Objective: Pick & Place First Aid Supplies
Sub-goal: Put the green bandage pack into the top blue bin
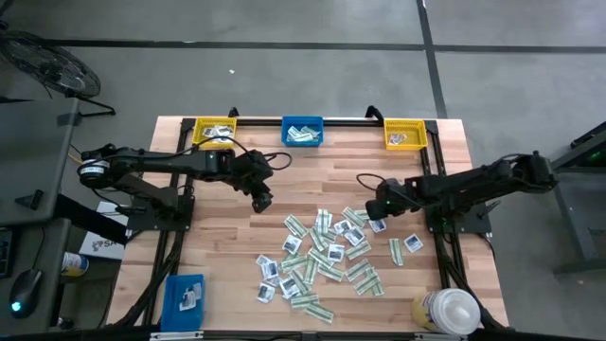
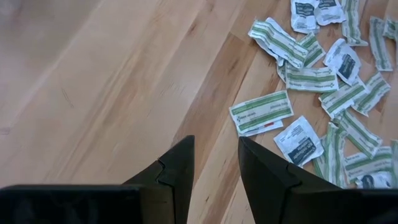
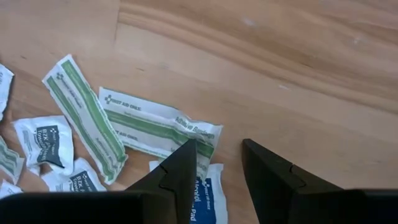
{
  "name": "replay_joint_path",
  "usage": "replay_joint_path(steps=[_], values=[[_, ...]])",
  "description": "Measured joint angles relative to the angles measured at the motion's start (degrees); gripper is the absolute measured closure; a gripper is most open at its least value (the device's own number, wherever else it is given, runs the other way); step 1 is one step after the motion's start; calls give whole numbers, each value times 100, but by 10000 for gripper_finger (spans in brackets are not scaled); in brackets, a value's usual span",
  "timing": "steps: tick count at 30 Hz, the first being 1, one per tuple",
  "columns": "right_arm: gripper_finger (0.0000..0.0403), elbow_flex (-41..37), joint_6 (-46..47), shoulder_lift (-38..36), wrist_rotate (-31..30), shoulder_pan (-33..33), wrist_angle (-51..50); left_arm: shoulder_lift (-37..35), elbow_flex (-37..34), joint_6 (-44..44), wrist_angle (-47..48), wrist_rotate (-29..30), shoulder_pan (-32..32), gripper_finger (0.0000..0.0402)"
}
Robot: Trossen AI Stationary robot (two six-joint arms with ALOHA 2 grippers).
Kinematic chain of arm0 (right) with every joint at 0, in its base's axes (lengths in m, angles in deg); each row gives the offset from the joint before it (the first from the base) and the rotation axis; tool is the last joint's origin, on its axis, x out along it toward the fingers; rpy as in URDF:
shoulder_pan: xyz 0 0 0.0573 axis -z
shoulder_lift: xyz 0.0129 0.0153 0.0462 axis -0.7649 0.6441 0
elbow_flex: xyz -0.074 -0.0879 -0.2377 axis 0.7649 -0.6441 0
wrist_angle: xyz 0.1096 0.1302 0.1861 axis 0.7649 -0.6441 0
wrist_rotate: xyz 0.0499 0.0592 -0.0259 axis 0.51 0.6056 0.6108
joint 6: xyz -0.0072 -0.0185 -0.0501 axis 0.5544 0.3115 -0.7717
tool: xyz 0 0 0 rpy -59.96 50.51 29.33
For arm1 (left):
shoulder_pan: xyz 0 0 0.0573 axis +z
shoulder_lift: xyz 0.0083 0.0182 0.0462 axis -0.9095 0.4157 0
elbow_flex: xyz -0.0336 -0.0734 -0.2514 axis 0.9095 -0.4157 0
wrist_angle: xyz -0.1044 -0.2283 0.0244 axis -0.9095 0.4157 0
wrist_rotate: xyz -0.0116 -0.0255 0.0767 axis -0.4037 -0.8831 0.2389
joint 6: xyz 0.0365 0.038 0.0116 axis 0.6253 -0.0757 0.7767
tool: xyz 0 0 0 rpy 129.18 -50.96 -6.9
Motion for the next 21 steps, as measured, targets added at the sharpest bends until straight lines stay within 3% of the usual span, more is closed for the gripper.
replay_joint_path(steps=[13,21], values=[[281,-31,102,-214,115,-55,663,0,0,0,-28,-12,2,278],[282,-32,187,-182,-25,-56,580,0,0,0,-16,-2,2,278]])
